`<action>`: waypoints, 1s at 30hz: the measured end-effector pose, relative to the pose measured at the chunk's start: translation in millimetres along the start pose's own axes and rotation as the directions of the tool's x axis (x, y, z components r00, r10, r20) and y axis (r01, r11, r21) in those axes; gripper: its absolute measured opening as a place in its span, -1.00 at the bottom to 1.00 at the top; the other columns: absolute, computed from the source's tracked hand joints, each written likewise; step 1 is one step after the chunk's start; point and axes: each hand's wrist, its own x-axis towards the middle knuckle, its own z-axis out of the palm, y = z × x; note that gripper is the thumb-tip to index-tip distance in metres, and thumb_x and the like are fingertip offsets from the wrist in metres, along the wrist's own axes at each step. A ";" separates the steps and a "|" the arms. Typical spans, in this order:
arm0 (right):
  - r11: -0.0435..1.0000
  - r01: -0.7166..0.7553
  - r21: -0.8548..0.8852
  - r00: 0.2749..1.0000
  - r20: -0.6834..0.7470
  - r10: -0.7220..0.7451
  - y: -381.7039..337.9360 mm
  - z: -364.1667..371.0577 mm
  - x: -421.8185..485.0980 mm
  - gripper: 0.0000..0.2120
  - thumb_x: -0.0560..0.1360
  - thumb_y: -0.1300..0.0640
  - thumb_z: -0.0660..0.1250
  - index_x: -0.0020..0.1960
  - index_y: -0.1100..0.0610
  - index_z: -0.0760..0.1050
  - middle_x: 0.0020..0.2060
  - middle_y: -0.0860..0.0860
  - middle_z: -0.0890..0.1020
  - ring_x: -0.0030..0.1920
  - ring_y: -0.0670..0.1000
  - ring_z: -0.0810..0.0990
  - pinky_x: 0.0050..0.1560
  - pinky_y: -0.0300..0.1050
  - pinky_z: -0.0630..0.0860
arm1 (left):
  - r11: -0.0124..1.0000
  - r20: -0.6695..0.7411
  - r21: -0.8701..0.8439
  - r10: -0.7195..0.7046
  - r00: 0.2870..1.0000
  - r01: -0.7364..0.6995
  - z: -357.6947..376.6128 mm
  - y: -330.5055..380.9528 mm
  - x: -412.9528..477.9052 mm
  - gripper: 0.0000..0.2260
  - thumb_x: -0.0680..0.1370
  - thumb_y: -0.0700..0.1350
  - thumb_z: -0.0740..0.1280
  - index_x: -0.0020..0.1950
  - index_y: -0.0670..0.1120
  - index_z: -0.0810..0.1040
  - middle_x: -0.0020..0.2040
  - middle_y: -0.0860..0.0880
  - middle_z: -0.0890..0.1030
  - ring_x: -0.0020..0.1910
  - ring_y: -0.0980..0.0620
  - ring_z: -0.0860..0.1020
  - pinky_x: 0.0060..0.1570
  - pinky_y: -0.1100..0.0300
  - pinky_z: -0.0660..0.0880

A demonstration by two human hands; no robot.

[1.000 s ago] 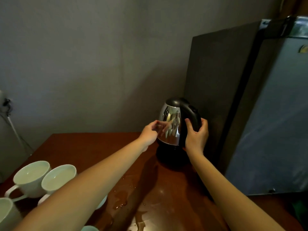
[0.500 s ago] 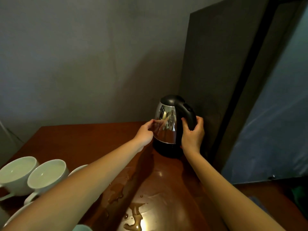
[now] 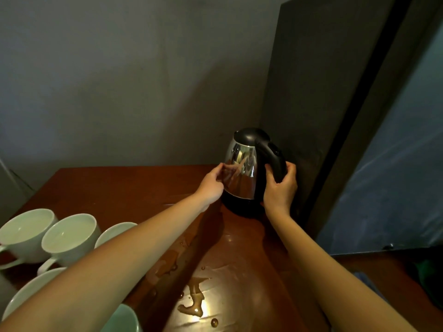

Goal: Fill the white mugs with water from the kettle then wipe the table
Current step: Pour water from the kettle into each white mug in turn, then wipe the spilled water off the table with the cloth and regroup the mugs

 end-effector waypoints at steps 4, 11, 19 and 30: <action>1.000 -0.009 -0.007 1.000 -0.007 0.009 4.2 -1.7 -2.7 -0.76 0.52 0.08 0.31 0.12 0.15 0.41 -0.17 -0.18 0.49 -0.14 -0.22 0.49 -0.18 -0.39 0.39 | 1.000 0.017 -0.001 -0.019 1.000 0.019 -0.1 -3.5 -2.3 -0.35 0.54 -0.46 0.06 0.54 0.01 0.06 0.51 -0.06 0.22 0.47 -0.07 0.24 0.41 -0.01 0.28; 0.999 -0.036 -0.038 0.999 0.031 0.038 7.1 -6.8 -6.1 -0.73 0.51 0.03 0.31 0.16 0.06 0.38 -0.10 -0.20 0.49 -0.08 -0.20 0.51 -0.04 -0.22 0.49 | 1.000 0.030 0.006 0.001 1.000 -0.001 0.0 -6.7 -4.8 -0.36 0.54 -0.46 0.07 0.54 -0.01 0.06 0.50 -0.07 0.24 0.46 -0.07 0.26 0.39 -0.04 0.31; 0.963 -0.114 -0.246 0.976 0.154 0.154 8.5 -27.4 -24.5 -0.43 0.52 0.01 0.29 0.45 0.10 0.16 0.35 0.09 0.40 0.33 0.07 0.40 0.19 -0.12 0.39 | 0.990 -0.150 0.110 0.102 0.983 -0.086 -18.9 42.7 -72.2 -0.65 0.55 -0.28 0.26 0.32 -0.08 0.44 0.25 -0.07 0.51 0.26 -0.03 0.46 0.16 0.16 0.40; 0.916 0.285 -0.282 0.734 0.679 -0.020 -32.2 -100.3 -176.0 -0.51 0.51 0.12 0.30 0.36 -0.17 0.23 0.36 -0.21 0.27 0.36 -0.20 0.24 0.34 -0.18 0.26 | 0.910 -0.317 0.310 0.373 0.872 -0.276 -69.8 -5.5 -319.7 -0.87 0.56 -0.09 0.28 0.05 0.04 0.59 -0.02 0.13 0.63 -0.01 0.15 0.57 -0.04 0.35 0.50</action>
